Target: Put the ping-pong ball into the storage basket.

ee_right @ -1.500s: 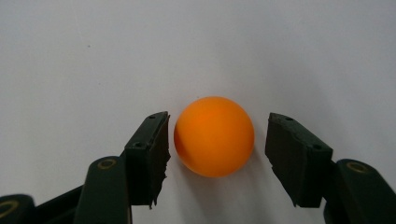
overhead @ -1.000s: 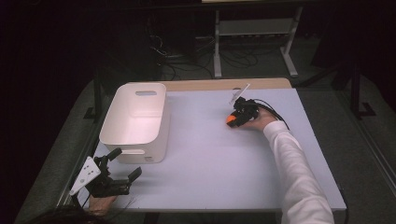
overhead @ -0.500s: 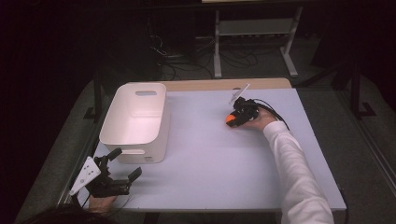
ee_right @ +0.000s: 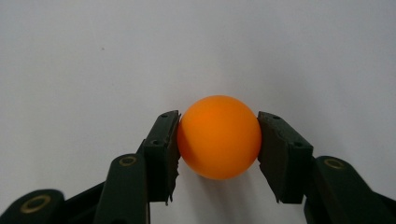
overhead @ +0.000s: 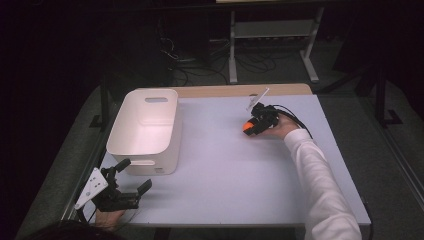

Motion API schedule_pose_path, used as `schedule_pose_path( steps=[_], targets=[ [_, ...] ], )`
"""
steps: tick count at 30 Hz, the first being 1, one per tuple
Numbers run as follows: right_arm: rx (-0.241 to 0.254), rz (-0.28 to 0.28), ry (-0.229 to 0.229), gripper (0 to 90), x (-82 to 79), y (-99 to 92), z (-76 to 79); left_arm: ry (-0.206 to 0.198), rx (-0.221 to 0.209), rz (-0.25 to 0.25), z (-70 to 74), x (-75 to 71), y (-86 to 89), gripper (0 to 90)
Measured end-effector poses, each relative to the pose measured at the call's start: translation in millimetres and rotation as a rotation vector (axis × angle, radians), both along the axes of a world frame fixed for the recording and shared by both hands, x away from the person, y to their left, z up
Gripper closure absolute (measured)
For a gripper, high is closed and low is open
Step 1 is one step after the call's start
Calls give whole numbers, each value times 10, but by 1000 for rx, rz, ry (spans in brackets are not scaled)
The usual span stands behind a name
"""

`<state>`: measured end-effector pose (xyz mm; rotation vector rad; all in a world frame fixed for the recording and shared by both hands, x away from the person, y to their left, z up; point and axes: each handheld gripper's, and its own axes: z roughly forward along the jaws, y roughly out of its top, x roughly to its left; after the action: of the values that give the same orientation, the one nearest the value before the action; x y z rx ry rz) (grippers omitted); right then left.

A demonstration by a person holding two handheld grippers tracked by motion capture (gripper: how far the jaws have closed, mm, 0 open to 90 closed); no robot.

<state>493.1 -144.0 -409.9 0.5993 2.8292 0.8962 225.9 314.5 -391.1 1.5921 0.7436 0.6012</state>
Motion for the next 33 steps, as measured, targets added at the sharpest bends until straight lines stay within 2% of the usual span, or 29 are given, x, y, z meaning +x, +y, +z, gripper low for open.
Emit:
schedule_pose_path(
  steps=[9,18,19,27,33],
  targets=[
    [-4,-6,8,494,-65,13,93,2,5,6,2,-3,0,0],
    [8,-11,-12,495,-130,12,236,-4,4,4,1,-7,-7,0],
    [12,-11,-26,495,-157,13,294,-4,3,5,1,-7,-7,0],
    [23,-13,-42,495,-269,6,501,6,5,6,-1,-10,-14,0],
    [23,-20,-49,495,-337,-14,606,9,6,11,-5,-4,-14,0]
  ],
)
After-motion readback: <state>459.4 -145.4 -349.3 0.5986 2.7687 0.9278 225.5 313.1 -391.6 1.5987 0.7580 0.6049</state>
